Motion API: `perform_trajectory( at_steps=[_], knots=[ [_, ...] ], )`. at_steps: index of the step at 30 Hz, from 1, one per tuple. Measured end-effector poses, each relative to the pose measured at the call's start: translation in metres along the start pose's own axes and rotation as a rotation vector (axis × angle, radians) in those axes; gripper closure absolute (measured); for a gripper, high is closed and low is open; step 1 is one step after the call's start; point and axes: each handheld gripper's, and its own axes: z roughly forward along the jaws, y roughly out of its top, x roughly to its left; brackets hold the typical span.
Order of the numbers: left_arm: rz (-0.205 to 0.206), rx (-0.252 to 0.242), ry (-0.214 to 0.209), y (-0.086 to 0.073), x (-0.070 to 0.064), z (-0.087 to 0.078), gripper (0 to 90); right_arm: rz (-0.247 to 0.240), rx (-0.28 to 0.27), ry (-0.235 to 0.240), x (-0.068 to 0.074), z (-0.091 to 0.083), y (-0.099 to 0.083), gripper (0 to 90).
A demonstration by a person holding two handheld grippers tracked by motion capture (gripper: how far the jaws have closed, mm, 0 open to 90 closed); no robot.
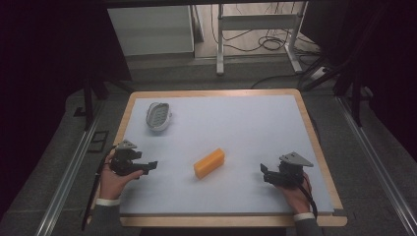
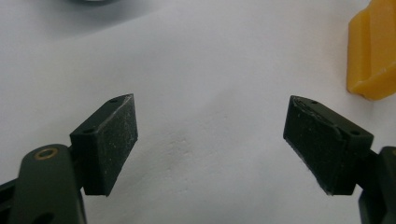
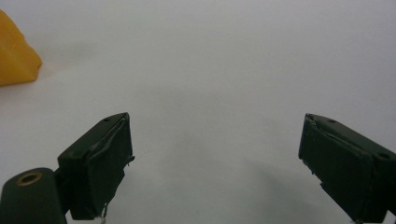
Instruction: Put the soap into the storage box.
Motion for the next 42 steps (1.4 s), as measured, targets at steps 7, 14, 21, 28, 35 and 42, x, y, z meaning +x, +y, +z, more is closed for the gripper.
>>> perform_trajectory(
  at_steps=[7, 14, 21, 28, 35, 42],
  knots=[
    [0.002, -0.002, -0.011, 0.001, -0.003, -0.001, 19.2, 0.005, -0.007, -0.004, -0.001, -0.001, 0.000, 9.9],
    [-0.003, 0.003, -0.039, 0.007, -0.012, -0.001, 19.6, 0.003, 0.000, -0.004, 0.000, 0.000, 0.000, 9.9],
    [0.043, 0.021, -0.029, 0.023, -0.024, -0.006, 20.2, 0.012, -0.014, -0.004, -0.001, -0.001, -0.001, 9.9],
    [0.084, 0.017, -0.041, 0.041, -0.030, -0.018, 19.9, 0.016, -0.004, -0.009, -0.001, 0.000, 0.000, 9.9],
    [0.126, 0.023, -0.046, 0.055, -0.042, -0.018, 19.5, 0.007, -0.008, -0.017, 0.000, -0.001, 0.000, 9.9],
    [0.152, 0.037, -0.027, 0.067, -0.050, -0.020, 19.7, 0.011, -0.012, -0.020, 0.000, -0.001, -0.001, 9.9]
  ],
)
